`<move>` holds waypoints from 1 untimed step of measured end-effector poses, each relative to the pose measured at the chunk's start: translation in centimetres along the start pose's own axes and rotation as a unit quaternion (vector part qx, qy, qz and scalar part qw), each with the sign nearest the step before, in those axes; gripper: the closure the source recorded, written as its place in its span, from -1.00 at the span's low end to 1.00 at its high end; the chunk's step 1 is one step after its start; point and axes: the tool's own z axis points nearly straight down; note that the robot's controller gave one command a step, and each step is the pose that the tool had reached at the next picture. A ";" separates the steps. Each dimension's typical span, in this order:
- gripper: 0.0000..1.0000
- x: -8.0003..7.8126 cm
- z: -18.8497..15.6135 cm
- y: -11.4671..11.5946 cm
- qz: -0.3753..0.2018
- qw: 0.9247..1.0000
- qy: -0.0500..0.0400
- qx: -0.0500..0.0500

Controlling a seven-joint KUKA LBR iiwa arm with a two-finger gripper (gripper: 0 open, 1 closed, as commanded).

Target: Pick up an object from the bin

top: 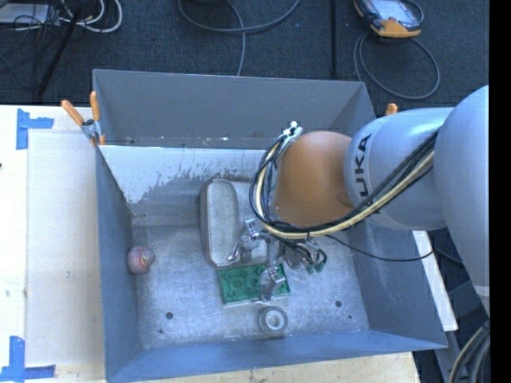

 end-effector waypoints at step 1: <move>1.00 0.1 0.4 0.3 -0.001 1.000 0.002 -0.002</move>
Offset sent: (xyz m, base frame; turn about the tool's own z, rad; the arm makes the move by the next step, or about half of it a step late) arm 0.0000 0.0000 0.0000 0.0000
